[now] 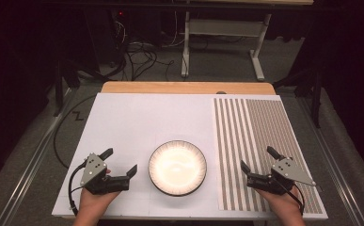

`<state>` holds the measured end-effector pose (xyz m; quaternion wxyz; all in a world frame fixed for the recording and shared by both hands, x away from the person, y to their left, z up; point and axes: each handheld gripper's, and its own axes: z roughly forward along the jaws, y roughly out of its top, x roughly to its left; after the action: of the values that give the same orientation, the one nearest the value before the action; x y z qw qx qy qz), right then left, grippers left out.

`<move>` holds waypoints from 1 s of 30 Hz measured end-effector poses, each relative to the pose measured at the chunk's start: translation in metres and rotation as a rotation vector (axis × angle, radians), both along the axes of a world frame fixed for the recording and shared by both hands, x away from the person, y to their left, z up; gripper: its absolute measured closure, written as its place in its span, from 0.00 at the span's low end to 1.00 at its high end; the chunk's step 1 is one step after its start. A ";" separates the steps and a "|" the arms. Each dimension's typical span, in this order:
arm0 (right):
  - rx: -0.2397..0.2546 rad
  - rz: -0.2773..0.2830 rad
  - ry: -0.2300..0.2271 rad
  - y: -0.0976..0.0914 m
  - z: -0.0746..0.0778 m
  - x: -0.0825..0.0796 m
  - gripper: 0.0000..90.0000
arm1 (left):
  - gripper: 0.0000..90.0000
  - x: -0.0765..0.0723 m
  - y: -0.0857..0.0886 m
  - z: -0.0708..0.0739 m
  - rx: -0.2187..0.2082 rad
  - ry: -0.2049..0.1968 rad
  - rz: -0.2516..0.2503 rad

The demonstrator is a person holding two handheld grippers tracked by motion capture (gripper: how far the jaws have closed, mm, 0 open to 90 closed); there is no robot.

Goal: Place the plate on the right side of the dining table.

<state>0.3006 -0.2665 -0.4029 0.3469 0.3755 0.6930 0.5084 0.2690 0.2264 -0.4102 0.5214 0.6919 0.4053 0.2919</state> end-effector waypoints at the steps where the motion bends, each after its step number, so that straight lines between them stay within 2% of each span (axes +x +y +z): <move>1: 0.001 0.000 -0.002 0.000 0.000 0.000 0.02 | 0.00 0.000 0.000 0.000 0.001 0.001 -0.001; 13: -0.005 -0.019 -0.008 -0.003 0.001 -0.001 0.02 | 0.00 0.002 -0.001 -0.001 -0.005 0.003 -0.006; 25: -0.010 -0.010 0.006 -0.003 0.001 0.001 0.04 | 0.01 0.001 -0.002 -0.002 -0.018 -0.008 -0.013; 30: -0.010 -0.005 0.018 -0.001 0.002 0.002 0.06 | 0.02 0.003 -0.002 -0.002 -0.021 0.008 -0.014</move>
<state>0.3024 -0.2675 -0.4013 0.3435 0.3800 0.6978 0.5007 0.2716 0.2244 -0.4120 0.5287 0.6905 0.4057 0.2812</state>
